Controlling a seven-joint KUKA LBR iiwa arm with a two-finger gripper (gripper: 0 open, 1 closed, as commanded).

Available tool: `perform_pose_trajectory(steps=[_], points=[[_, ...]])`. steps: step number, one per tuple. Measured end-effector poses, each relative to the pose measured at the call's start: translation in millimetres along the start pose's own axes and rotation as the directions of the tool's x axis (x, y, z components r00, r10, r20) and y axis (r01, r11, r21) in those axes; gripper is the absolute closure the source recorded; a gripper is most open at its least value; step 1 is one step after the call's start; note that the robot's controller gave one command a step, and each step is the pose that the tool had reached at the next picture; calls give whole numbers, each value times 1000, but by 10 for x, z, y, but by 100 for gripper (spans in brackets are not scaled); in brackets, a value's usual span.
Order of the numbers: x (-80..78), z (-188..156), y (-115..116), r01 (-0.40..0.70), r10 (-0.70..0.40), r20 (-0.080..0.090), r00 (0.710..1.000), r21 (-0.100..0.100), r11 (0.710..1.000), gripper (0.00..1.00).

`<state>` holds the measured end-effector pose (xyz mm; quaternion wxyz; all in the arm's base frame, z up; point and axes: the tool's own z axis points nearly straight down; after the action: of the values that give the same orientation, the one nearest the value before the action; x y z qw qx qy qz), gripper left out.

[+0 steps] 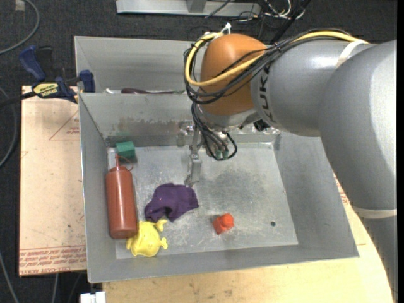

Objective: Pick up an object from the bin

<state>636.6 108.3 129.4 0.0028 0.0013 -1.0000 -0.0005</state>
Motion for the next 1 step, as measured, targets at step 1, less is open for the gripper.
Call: perform_pose_trajectory(steps=[1], points=[[-15,-50,-3,-1,1,7,1000,-1,1000,0]])
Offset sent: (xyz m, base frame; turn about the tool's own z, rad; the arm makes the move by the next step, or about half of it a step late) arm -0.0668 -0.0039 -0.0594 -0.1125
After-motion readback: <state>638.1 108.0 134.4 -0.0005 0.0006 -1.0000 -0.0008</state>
